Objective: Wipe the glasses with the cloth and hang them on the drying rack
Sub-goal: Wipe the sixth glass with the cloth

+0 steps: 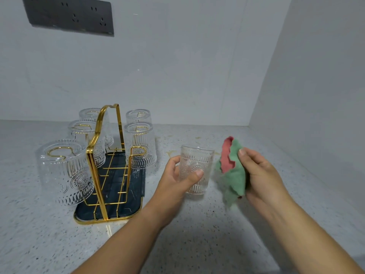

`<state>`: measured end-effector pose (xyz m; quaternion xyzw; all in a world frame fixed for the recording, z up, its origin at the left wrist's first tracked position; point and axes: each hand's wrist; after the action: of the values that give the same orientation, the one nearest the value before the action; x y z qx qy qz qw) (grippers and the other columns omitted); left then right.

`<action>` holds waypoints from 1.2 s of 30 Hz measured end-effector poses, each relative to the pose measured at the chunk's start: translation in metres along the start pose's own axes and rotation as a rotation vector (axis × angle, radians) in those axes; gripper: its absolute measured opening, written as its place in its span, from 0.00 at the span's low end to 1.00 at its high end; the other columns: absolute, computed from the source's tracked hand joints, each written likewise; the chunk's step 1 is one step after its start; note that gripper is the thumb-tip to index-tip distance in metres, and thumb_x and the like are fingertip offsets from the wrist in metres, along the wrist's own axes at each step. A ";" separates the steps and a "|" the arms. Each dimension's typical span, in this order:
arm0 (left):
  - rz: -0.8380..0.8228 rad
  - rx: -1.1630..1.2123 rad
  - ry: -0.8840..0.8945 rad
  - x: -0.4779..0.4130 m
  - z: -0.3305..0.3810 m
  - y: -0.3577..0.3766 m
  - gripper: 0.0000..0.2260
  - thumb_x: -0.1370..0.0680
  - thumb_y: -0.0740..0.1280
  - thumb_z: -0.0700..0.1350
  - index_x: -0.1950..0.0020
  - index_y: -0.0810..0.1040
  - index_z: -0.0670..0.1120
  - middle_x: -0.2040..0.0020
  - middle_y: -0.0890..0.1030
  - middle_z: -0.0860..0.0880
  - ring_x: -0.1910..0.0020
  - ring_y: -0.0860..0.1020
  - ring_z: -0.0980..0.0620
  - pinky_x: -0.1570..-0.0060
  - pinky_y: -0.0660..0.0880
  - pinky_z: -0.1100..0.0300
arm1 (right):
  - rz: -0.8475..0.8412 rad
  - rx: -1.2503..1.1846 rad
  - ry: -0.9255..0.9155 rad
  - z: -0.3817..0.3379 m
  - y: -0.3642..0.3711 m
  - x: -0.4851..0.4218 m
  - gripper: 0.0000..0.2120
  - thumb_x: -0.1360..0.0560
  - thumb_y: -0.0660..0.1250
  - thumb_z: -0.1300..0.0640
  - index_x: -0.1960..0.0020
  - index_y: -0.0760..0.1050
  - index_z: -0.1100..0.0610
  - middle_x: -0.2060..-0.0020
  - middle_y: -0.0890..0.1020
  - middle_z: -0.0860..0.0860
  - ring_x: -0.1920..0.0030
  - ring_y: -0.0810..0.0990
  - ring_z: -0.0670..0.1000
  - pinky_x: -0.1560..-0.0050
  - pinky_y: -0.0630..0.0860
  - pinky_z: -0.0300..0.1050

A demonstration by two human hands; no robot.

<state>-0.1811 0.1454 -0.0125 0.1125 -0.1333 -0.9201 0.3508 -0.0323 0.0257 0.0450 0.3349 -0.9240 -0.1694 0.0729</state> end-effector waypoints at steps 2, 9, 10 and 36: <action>-0.020 0.034 -0.001 0.000 -0.003 0.004 0.24 0.23 0.75 0.47 0.31 0.73 0.44 0.39 0.86 0.42 0.41 0.85 0.42 0.44 0.80 0.49 | -0.016 0.027 -0.023 0.008 0.017 0.013 0.10 0.19 0.67 0.57 0.41 0.82 0.57 0.49 0.88 0.59 0.58 0.87 0.52 0.57 0.84 0.49; 0.045 0.116 0.076 0.000 -0.006 0.003 0.25 0.22 0.72 0.53 0.27 0.73 0.47 0.32 0.83 0.44 0.31 0.81 0.42 0.31 0.74 0.42 | -0.193 0.591 -0.360 0.057 0.067 0.048 0.26 0.14 0.52 0.48 0.18 0.50 0.44 0.18 0.55 0.39 0.21 0.50 0.31 0.23 0.50 0.30; 0.058 0.104 0.081 0.000 -0.005 0.004 0.24 0.22 0.72 0.54 0.28 0.74 0.48 0.32 0.83 0.45 0.31 0.81 0.43 0.30 0.74 0.41 | -0.205 0.616 -0.335 0.055 0.071 0.042 0.27 0.15 0.50 0.45 0.17 0.48 0.42 0.18 0.52 0.37 0.21 0.47 0.31 0.24 0.47 0.30; -0.041 0.176 -0.090 -0.001 -0.004 0.004 0.38 0.28 0.75 0.65 0.25 0.73 0.46 0.31 0.82 0.40 0.32 0.81 0.39 0.33 0.77 0.36 | -0.358 0.519 -0.214 0.030 0.056 0.026 0.30 0.21 0.44 0.32 0.20 0.50 0.33 0.28 0.63 0.24 0.26 0.59 0.28 0.23 0.57 0.37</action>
<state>-0.1766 0.1430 -0.0144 0.1039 -0.2271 -0.9158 0.3144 -0.0927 0.0575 0.0377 0.4798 -0.8652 0.0276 -0.1432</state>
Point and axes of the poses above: each hand's wrist, its own x-axis away from the middle knuckle, its own y-axis out of the palm, z = x × y
